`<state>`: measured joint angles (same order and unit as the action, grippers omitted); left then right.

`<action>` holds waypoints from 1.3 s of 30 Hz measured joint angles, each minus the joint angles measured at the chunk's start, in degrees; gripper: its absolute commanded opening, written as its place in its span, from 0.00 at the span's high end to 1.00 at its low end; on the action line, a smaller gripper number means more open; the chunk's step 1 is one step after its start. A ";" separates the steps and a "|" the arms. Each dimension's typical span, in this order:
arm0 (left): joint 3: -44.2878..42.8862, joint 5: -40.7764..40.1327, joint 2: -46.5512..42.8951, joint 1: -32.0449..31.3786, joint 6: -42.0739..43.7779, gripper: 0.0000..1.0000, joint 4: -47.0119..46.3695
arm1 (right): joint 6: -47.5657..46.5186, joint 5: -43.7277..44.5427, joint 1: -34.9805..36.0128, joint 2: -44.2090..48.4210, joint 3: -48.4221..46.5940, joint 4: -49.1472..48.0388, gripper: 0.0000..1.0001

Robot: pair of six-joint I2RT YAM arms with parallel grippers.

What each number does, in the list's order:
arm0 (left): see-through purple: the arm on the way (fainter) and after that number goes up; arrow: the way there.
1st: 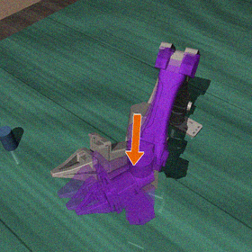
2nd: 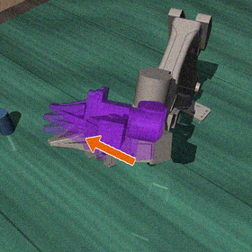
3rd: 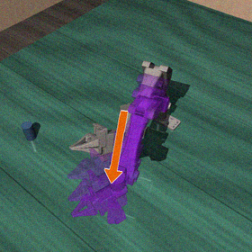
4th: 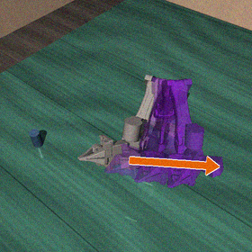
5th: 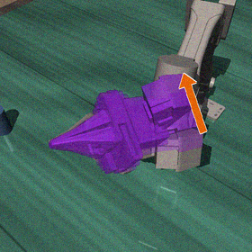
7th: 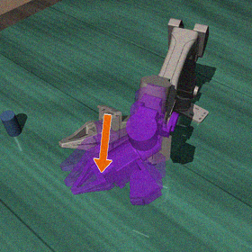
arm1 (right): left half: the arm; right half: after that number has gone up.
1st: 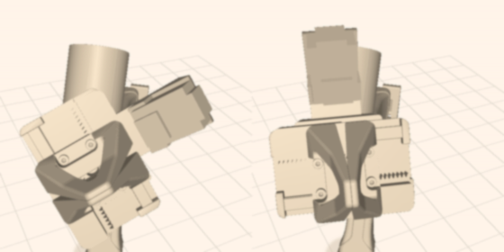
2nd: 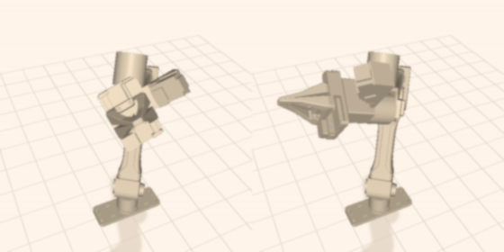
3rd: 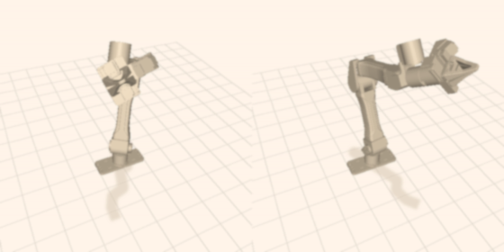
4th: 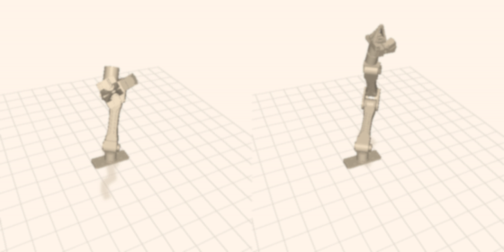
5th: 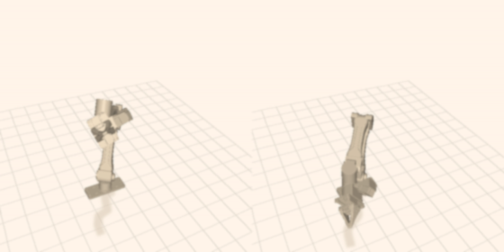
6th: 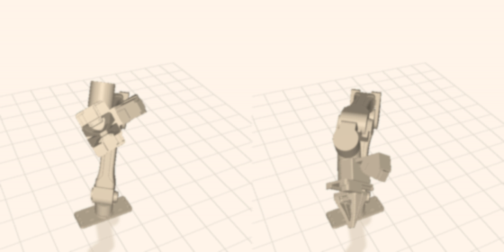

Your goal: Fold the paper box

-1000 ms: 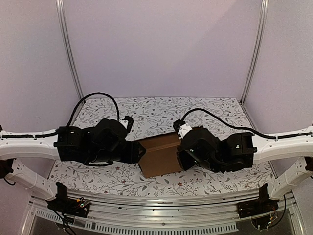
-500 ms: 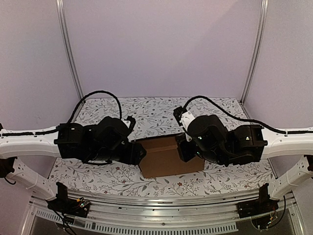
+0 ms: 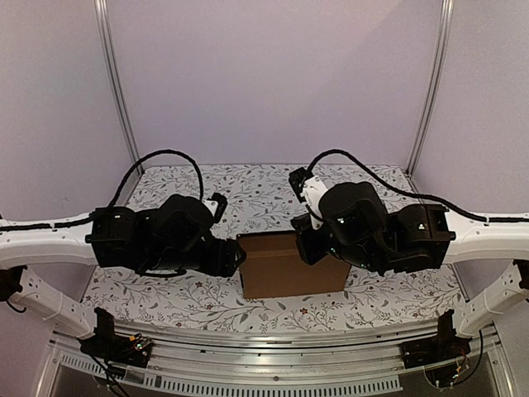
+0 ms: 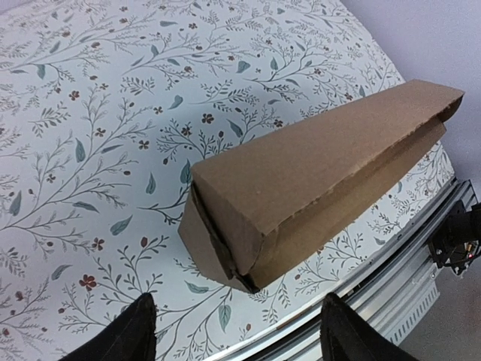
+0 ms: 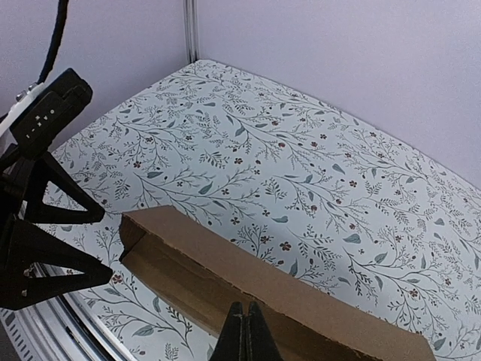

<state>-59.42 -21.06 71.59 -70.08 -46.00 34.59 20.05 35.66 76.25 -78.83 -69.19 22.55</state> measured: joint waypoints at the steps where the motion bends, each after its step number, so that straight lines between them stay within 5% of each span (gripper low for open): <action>1: 0.00 -0.42 -0.35 0.00 0.31 0.26 0.07 | -0.46 0.13 -0.02 -0.17 -0.46 -0.22 1.00; 9: -1.36 -2.51 -3.39 0.00 4.70 0.19 0.42 | -2.60 0.55 -2.36 -2.43 -1.77 -2.23 1.00; 16: -1.68 -1.88 -6.97 0.70 11.39 0.01 -5.18 | -2.49 0.98 -3.56 -5.44 0.42 -3.82 1.00; 26: -5.27 6.45 -1.14 6.64 16.96 0.02 -13.33 | 1.86 1.03 -3.52 -6.62 7.13 -9.20 1.00; 33: -5.16 14.32 5.20 10.21 17.42 0.45 -18.45 | 5.14 0.13 -3.50 -6.25 9.68 -12.48 1.00; 34: -3.56 17.46 5.90 11.21 17.27 0.67 -20.92 | 5.42 0.04 -3.50 -6.21 9.92 -12.76 1.00; 39: 0.87 20.98 5.73 12.28 16.02 0.94 -24.85 | 6.71 -0.22 -3.39 -5.55 10.82 -13.53 1.00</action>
<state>-58.54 -0.08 77.32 -57.80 -29.98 9.74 26.76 35.44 72.86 -84.38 -58.37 9.02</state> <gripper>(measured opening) 0.170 0.005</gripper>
